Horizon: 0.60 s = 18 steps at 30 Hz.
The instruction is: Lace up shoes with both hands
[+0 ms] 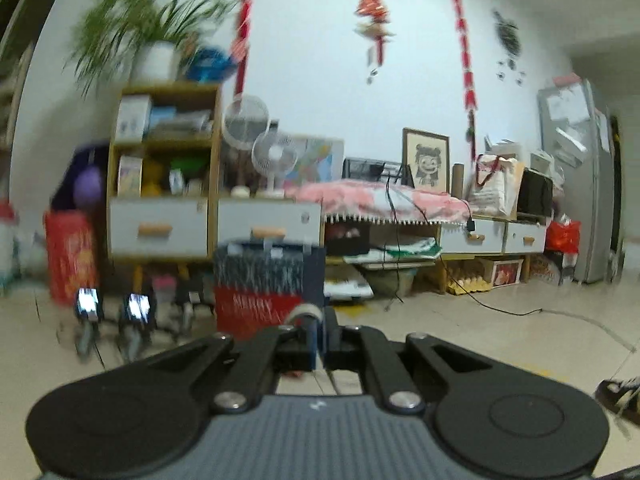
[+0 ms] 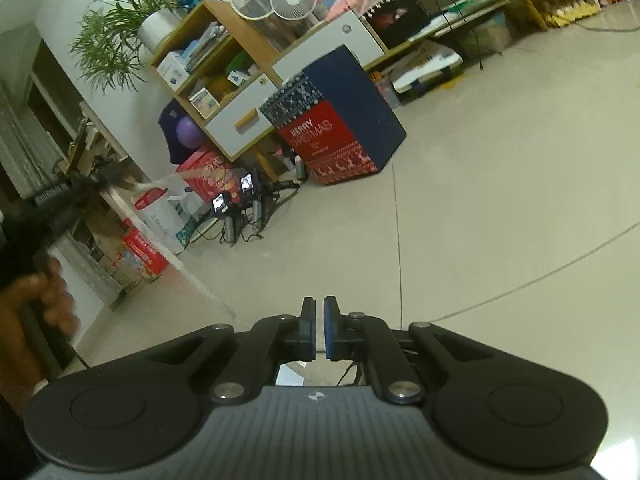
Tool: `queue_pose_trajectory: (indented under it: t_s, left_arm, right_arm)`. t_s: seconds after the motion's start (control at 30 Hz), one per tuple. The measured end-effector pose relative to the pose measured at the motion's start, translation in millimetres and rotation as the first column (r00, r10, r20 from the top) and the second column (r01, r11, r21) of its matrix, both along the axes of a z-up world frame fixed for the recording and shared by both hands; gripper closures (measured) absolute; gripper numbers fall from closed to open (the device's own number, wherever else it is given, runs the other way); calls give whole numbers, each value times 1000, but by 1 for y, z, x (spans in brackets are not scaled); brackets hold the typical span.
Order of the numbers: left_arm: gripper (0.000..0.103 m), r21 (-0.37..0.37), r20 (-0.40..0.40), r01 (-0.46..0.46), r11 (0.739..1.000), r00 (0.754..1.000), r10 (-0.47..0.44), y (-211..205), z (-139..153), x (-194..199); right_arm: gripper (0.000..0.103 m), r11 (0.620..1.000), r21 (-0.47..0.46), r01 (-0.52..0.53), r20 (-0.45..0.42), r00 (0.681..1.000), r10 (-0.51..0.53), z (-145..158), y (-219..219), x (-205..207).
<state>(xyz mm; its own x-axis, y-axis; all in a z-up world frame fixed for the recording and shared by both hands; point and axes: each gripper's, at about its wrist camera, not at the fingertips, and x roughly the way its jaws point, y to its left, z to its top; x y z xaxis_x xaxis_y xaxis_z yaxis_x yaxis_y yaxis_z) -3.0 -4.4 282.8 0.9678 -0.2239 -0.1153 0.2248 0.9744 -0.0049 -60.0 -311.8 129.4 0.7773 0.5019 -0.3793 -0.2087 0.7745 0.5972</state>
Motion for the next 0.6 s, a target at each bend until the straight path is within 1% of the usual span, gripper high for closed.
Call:
queue_pose_trajectory:
  t_s: [0.1,0.23,0.37,0.47,0.57,0.6]
  left_arm:
    - [100,93,52,25,995,998,-30,-7,25,0]
    - [100,151,77,66,986,994,-78,-11,62,5]
    - [100,239,118,84,967,986,-115,-18,94,6]
    - [101,301,111,120,946,981,-159,-30,96,4]
    - [101,394,143,134,909,968,-204,-47,99,-6]
    - [101,407,147,140,903,965,-217,-49,103,-8]
  right_arm:
    - [96,1000,-10,8,21,1000,-8,6,-5,-1]
    - [96,1000,-14,18,46,999,-18,13,-10,-3]
    - [96,999,-19,27,74,997,-26,20,-12,-3]
    - [96,1000,-15,26,94,995,-25,26,-12,-4]
    - [96,999,-52,17,118,993,-11,33,-11,-7]
    - [96,998,-67,16,126,992,-7,35,-10,-8]
